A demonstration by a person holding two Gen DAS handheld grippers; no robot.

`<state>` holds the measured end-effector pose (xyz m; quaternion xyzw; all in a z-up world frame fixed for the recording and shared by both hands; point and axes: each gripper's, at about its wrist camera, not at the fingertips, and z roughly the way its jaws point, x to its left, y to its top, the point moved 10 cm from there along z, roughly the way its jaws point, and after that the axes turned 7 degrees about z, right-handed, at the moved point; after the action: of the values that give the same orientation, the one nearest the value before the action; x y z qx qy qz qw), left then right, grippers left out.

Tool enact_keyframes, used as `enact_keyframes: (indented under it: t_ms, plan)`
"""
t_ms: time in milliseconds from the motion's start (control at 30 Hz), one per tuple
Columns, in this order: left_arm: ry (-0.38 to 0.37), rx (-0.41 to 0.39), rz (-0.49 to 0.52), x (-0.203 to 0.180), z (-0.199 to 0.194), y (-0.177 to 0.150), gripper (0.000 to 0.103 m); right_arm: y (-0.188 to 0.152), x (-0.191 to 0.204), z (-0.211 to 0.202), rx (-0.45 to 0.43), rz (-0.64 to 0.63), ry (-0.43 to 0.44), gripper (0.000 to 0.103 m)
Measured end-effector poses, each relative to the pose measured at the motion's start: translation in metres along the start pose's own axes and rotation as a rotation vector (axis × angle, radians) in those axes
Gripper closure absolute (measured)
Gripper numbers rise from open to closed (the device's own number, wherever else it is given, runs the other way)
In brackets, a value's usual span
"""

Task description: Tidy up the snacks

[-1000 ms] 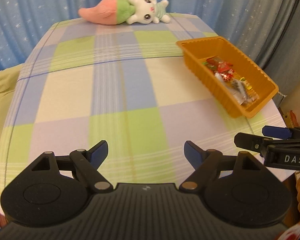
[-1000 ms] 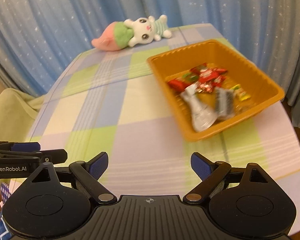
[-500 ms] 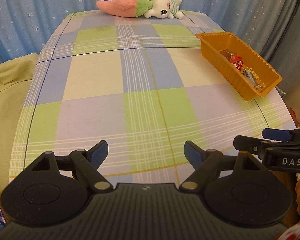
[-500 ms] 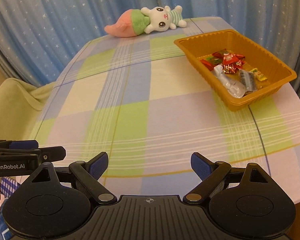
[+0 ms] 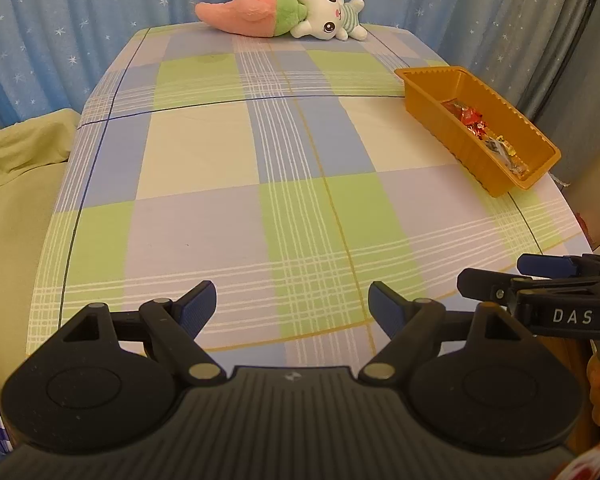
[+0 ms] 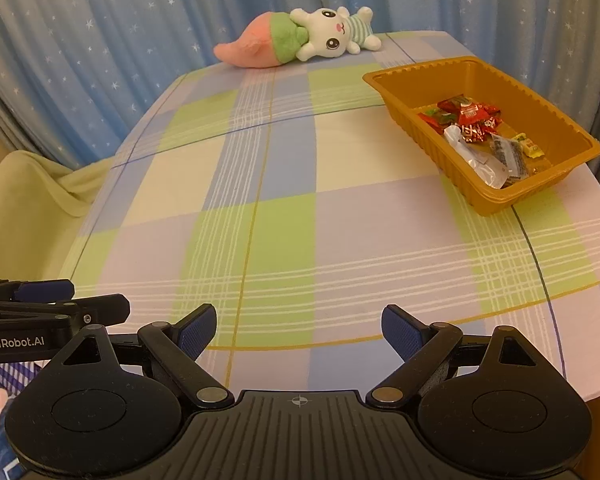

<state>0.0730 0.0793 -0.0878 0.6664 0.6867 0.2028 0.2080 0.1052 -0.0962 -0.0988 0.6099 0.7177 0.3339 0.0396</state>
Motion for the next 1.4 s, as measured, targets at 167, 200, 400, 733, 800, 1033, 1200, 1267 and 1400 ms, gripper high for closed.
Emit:
enact_keyframes:
  t_ms: [167,200,400,733,800,1033,1200,1267,1400]
  plan:
    - [-0.002,0.000,-0.003,0.000,0.000,0.000,0.021,0.000,0.002,0.000,0.002,-0.008,-0.003,0.014]
    - [-0.003,-0.001,-0.003,0.000,0.000,0.001,0.021,0.000,0.002,0.000,0.001,-0.009,-0.003,0.014]
    - [-0.005,-0.007,-0.002,-0.002,-0.001,0.001,0.021,0.000,0.001,-0.001,0.001,-0.009,-0.005,0.014]
    - [-0.003,-0.015,-0.002,-0.003,-0.003,0.001,0.021,0.000,0.000,-0.005,-0.004,-0.013,-0.004,0.014]
    - [-0.003,-0.017,-0.002,-0.003,-0.004,0.001,0.021,0.000,0.000,-0.005,-0.005,-0.014,-0.003,0.014]
    - [-0.003,-0.018,-0.002,-0.003,-0.005,0.001,0.021,0.000,0.002,-0.008,-0.007,-0.016,-0.004,0.014]
    - [-0.003,-0.020,-0.003,-0.003,-0.006,0.000,0.021,0.000,0.002,-0.008,-0.008,-0.017,-0.005,0.014]
    - [-0.003,-0.021,-0.002,-0.002,-0.007,0.000,0.021,-0.001,0.003,-0.008,-0.008,-0.018,-0.005,0.014]
    - [-0.004,-0.023,-0.004,-0.001,-0.009,-0.001,0.021,-0.001,0.004,-0.010,-0.010,-0.022,-0.005,0.014]
